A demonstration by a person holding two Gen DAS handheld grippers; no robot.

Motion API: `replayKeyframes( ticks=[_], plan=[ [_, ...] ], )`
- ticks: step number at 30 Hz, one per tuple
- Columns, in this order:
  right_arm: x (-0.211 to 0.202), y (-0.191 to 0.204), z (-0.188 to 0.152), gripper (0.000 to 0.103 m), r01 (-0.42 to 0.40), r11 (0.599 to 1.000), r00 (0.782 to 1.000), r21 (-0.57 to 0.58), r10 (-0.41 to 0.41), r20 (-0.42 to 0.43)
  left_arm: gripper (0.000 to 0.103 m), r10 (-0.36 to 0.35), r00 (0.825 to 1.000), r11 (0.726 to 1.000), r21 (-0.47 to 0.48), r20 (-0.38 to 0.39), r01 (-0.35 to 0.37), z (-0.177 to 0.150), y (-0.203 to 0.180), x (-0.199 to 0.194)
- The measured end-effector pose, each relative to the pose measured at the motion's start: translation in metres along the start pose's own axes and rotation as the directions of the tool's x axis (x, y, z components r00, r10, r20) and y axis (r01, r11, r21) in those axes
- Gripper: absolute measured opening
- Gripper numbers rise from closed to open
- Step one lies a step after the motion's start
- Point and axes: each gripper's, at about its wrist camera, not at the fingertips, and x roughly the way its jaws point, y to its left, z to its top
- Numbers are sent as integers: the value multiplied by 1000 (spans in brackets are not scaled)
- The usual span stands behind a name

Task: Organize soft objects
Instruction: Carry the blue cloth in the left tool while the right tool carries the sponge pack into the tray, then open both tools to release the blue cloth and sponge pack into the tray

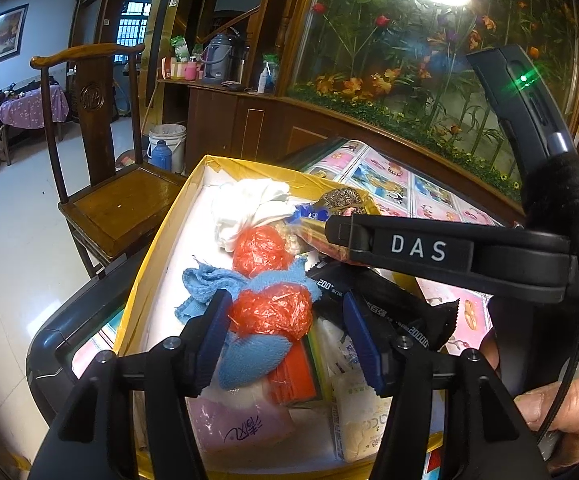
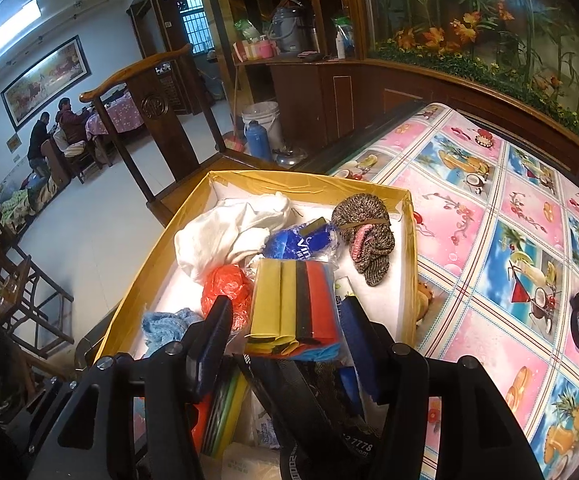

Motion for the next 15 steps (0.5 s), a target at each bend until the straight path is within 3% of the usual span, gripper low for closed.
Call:
replayKeyframes(
  ticks=[5,15],
  plan=[
    [-8,-6,-4,63,-8,1000,1000,17,8,3,57,3,1000,1000,13,5,-3,0,-4,-3],
    [-35,-22,-19,74,-33,998,999,44,31,36,72,12,1000,999,40,25,-13,-2,-17,-11]
  ],
)
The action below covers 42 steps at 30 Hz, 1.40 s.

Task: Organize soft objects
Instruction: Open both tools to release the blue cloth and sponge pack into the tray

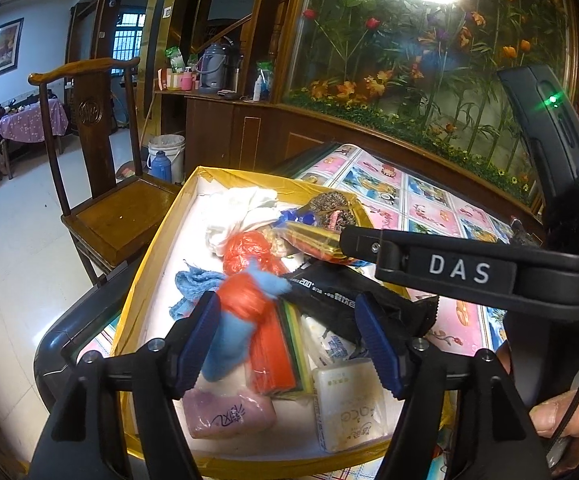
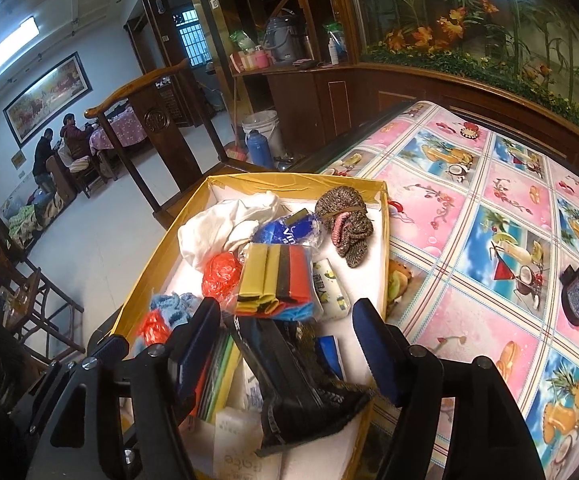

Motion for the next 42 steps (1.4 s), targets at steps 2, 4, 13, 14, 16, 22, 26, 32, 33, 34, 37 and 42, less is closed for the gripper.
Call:
replayKeyframes(
  ticks=[2,4,13,14,16,22,26,32,33,34,37,42],
  plan=[
    [-8,-3,-4,75,-8,1000,1000,5,8,12,75,3,1000,1000,8,7,-3,-2,-4,-2],
    [-15,-7,-8,76,-15,1000,1000,12,15,24,78,9,1000,1000,12,18,-9,-3,-7,-4],
    [-49,-42,-34,76,-10,998,997,55,6,73,81,51,998,998,28,36,-52,-8,-19,-6],
    [-52,-46,-37,77,-2,998,997,59,-2,76,81,57,998,998,32,38,-58,-8,-21,-6],
    [-54,-54,-42,79,4,998,997,62,-8,73,82,64,997,997,39,40,-66,-8,-25,-4],
    [-54,-63,-56,79,16,999,998,50,-19,57,85,99,994,993,53,54,-102,-9,-32,1],
    [-53,-62,-62,85,15,999,998,33,-17,62,86,127,990,990,61,54,-130,-11,-32,4],
    [-50,-66,-71,89,30,999,998,34,-32,58,89,169,984,982,71,53,-172,-13,-30,9],
    [-50,-66,-73,89,31,999,998,35,-33,56,89,172,984,982,71,52,-176,-14,-30,10],
    [-50,-67,-74,89,33,999,998,36,-35,54,89,175,983,981,73,52,-178,-14,-29,10],
    [-50,-68,-77,91,40,999,998,34,-41,52,90,185,981,979,79,52,-189,-15,-29,11],
    [-49,-73,-82,92,36,998,998,46,-38,47,94,205,977,974,84,60,-209,-15,-28,11]
  ],
)
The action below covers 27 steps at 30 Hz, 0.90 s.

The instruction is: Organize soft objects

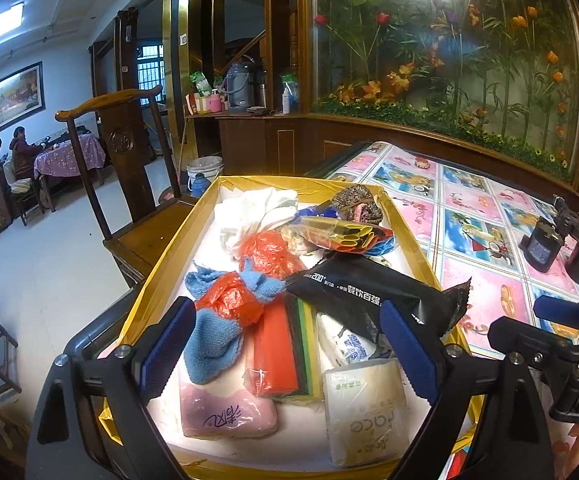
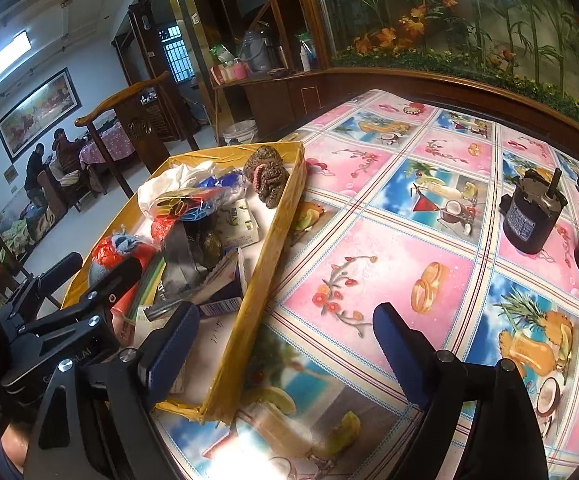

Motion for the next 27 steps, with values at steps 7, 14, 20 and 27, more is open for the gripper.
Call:
replayKeyframes(
  ticks=[7,14,20,27],
  plan=[
    [-5,-1,-7,94,4,1000,1000,-9,-4,4,95,24,1000,1000,7,-2,-24,-2,0,1],
    [-12,-3,-16,95,-2,1000,1000,-11,2,6,96,53,999,998,21,1,-53,-3,-2,2],
    [-21,-9,-25,95,-9,1000,1000,-4,9,9,100,80,997,996,32,15,-81,-3,-4,1],
    [-33,-26,-38,95,-5,1000,1000,23,5,6,101,82,996,994,69,35,-84,-1,-15,-6]
  ],
)
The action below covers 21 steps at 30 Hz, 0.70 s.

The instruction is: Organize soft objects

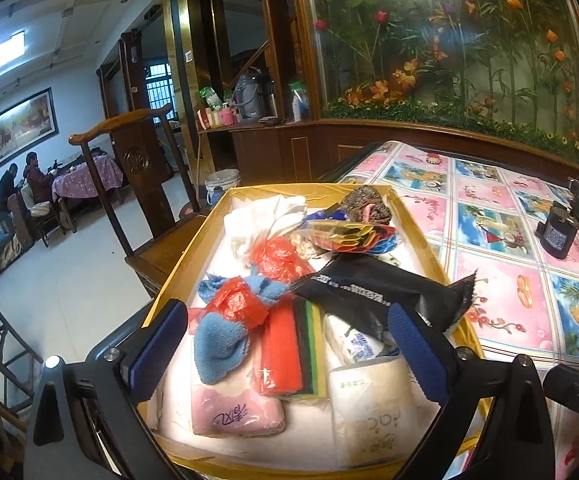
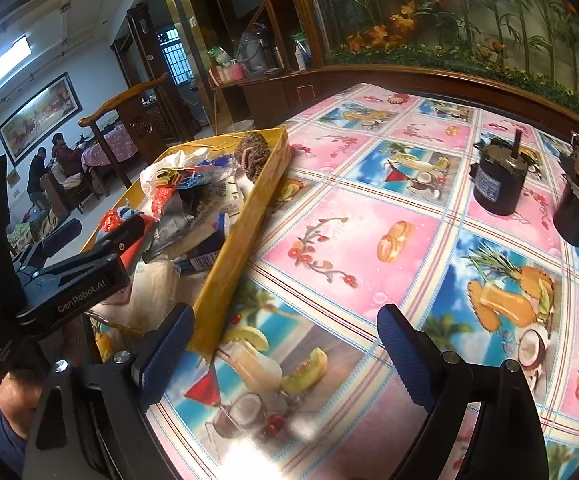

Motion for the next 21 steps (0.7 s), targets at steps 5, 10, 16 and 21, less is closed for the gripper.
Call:
replayKeyframes(
  ticks=[5,10,16,21],
  plan=[
    [-7,-12,-4,95,6,1000,1000,27,-6,10,103,-36,999,999,-8,7,36,5,-4,-7],
    [-8,-10,-6,95,1,1000,1000,15,-1,9,103,-66,998,998,24,-19,66,10,-7,-11],
    [-5,-3,-8,95,14,1000,1000,-11,-14,3,103,-122,991,992,37,-51,124,9,0,-13],
    [-5,5,-10,96,68,996,998,-55,-67,15,103,-74,997,996,45,-12,75,5,1,-18]
  ],
)
